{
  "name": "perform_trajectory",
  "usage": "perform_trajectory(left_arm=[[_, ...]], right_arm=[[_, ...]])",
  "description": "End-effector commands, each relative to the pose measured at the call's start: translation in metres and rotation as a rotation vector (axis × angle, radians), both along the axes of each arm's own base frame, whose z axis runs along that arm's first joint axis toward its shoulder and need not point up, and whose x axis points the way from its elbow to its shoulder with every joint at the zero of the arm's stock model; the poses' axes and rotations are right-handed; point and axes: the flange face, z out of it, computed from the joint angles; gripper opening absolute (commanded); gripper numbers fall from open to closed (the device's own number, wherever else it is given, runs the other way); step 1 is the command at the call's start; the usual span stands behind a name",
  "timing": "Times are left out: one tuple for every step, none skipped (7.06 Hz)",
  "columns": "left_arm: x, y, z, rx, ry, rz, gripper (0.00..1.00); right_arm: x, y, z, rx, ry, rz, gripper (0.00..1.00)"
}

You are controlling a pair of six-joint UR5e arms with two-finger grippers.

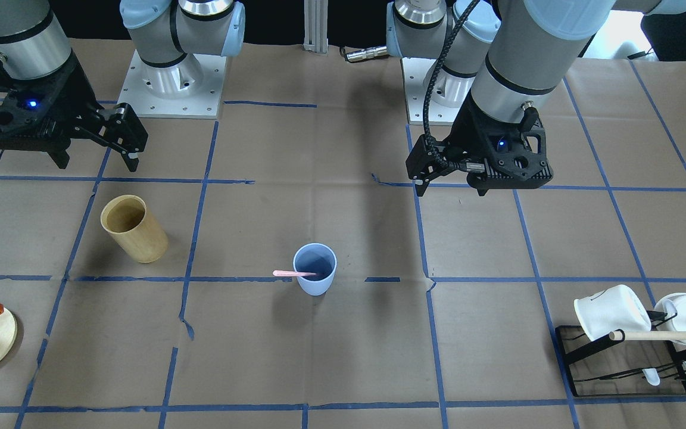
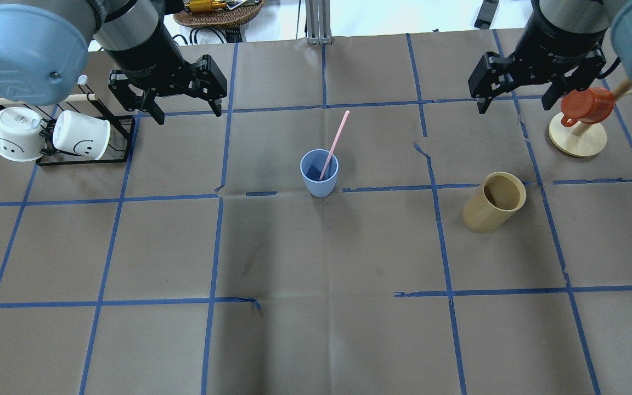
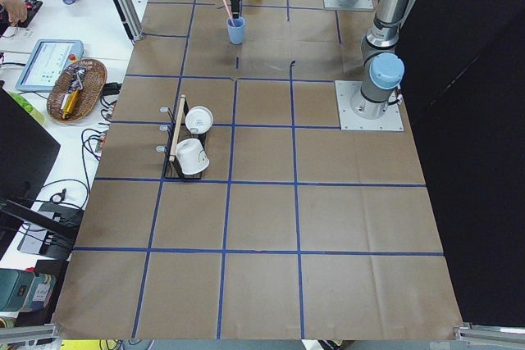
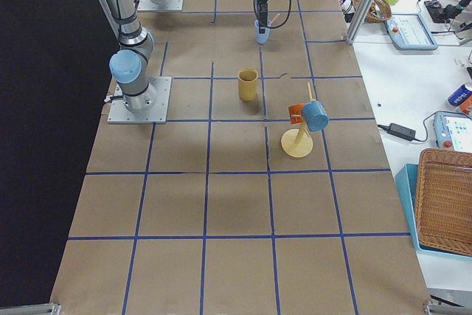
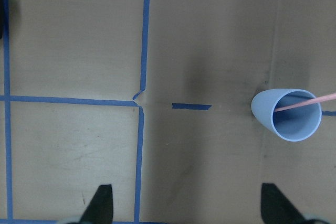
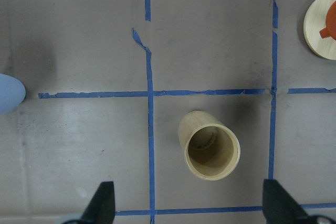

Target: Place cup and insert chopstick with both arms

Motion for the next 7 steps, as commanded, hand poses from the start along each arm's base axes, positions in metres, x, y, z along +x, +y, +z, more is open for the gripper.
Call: perform_trajectory(left_arm=[[-0.001, 0.0, -0.001, 0.001, 0.001, -0.001, 1.0], [-0.001, 0.0, 0.0, 0.001, 0.001, -0.001, 1.0], [0.0, 0.004, 0.006, -0.008, 0.001, 0.001, 1.0], [0.001, 0.003, 0.007, -0.008, 0.004, 0.005, 1.0], [-0.001, 0.001, 0.003, -0.002, -0.001, 0.001, 1.0], [-0.001, -0.001, 0.0, 0.003, 0.001, 0.001, 1.0], [-0.002, 0.003, 0.002, 0.0, -0.001, -0.001, 1.0]], right_arm=[[0.019, 0.006, 0.004, -0.007, -0.021, -0.033, 1.0], [0.032, 0.01, 0.003, -0.001, -0.021, -0.034, 1.0], [0.033, 0.014, -0.001, 0.034, -0.024, -0.041, 1.0], [0.034, 0.014, -0.002, 0.038, -0.022, -0.041, 1.0], [0.034, 0.016, -0.003, 0.057, -0.023, -0.041, 1.0], [0.035, 0.017, -0.003, 0.064, -0.025, -0.04, 1.0], [0.034, 0.017, -0.003, 0.064, -0.025, -0.041, 1.0]])
